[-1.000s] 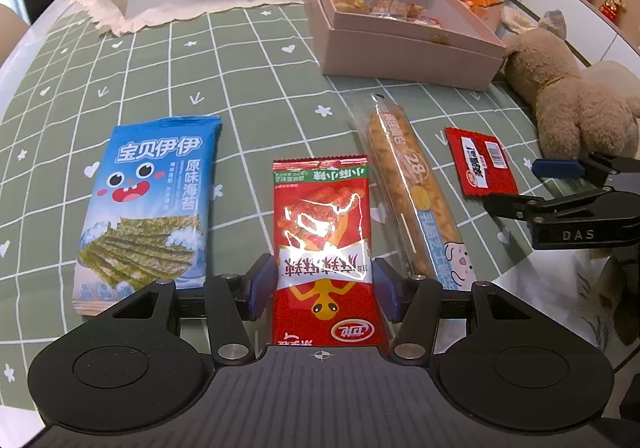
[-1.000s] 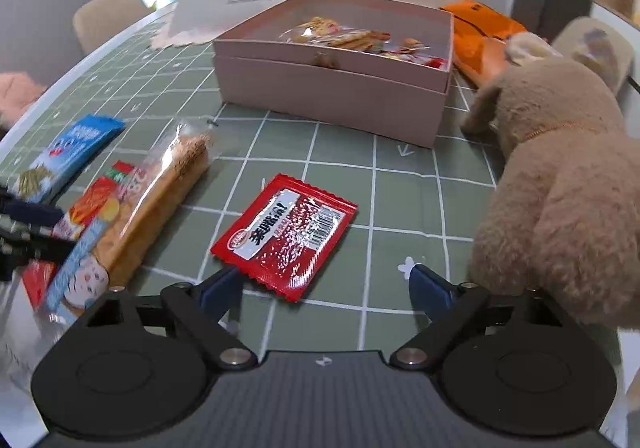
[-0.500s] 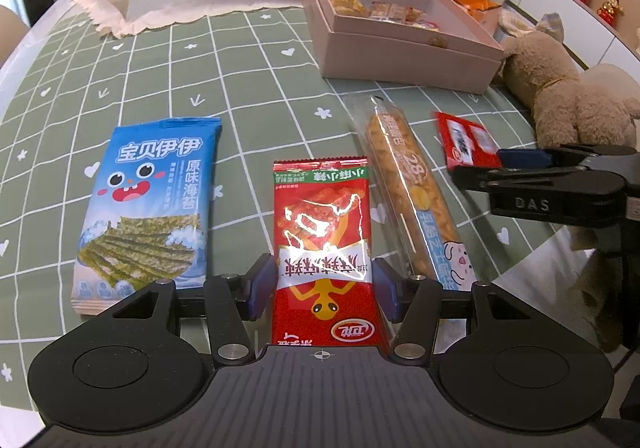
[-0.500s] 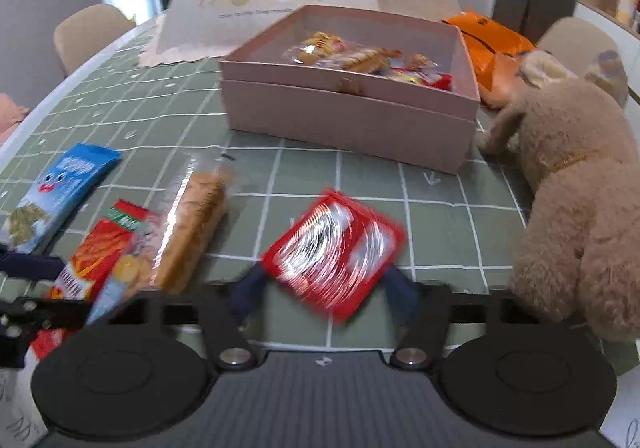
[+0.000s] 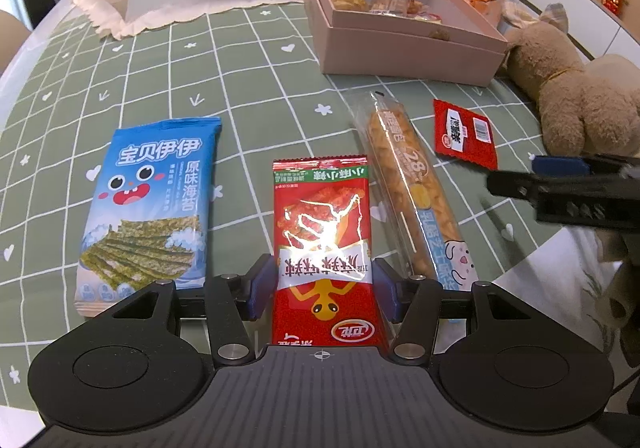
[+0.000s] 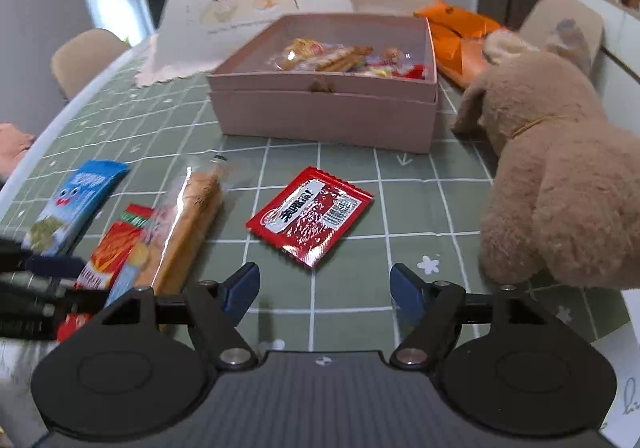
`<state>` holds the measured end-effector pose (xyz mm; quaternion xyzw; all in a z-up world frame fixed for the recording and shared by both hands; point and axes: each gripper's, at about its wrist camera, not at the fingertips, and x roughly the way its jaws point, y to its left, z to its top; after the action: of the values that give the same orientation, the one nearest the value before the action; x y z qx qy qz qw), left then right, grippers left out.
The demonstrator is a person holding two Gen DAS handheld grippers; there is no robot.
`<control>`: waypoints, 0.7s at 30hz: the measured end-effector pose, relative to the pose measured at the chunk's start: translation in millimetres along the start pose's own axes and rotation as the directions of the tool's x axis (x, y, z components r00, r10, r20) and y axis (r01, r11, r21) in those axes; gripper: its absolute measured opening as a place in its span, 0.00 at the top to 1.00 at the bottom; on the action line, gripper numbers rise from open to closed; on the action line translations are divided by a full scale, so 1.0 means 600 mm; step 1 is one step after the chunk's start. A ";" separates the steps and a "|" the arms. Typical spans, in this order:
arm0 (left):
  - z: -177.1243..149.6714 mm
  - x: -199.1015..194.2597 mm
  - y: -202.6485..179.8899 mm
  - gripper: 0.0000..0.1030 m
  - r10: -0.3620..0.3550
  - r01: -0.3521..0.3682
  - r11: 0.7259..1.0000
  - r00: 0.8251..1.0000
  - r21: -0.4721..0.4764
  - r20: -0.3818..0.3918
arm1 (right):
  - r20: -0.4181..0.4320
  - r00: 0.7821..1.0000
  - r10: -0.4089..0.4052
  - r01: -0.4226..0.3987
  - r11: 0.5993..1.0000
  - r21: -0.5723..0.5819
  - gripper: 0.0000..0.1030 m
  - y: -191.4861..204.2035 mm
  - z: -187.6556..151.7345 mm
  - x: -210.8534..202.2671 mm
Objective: Organize snacks
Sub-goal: 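Grasp the red square pack with the right tool while the left holds the red strip pack, then carry both packs into the pink box and open both tools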
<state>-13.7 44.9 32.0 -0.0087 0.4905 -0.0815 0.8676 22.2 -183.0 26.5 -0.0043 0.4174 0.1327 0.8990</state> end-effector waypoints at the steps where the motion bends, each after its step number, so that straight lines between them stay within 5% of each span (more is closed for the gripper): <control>1: -0.001 0.000 -0.002 0.43 0.006 -0.006 1.000 1.000 0.002 0.001 | -0.009 1.000 -0.002 0.003 1.000 0.023 0.30 0.003 0.007 0.008; 6: -0.003 0.001 -0.012 0.43 0.043 -0.043 0.999 0.999 0.026 -0.003 | -0.012 1.000 -0.029 0.030 0.990 0.136 0.27 0.025 0.050 0.057; 9: -0.003 0.001 -0.013 0.43 0.048 -0.047 0.999 0.999 0.026 -0.009 | -0.020 0.997 -0.078 0.080 0.993 0.081 0.22 0.048 0.071 0.085; 10: -0.004 0.001 -0.012 0.43 0.045 -0.045 0.999 0.999 0.022 -0.010 | -0.026 0.996 -0.079 0.081 0.995 0.053 0.26 0.053 0.074 0.089; 11: -0.003 0.000 -0.011 0.43 0.041 -0.041 0.999 0.999 0.016 -0.011 | -0.027 0.997 -0.071 0.072 0.997 0.022 0.43 0.058 0.073 0.087; 15: 0.000 0.000 -0.007 0.43 0.029 -0.029 1.000 0.999 0.000 -0.018 | -0.043 0.999 0.022 -0.023 0.999 -0.029 0.46 0.052 0.060 0.062; 21: 0.004 0.000 -0.003 0.45 0.018 -0.018 1.000 1.000 -0.013 -0.014 | -0.013 1.000 0.023 -0.024 0.998 -0.054 0.47 0.025 0.049 0.000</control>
<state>-12.0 43.1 33.6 -0.0095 0.4970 -0.0707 0.8648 40.3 -164.8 47.3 -0.0247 0.4194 0.1545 0.8942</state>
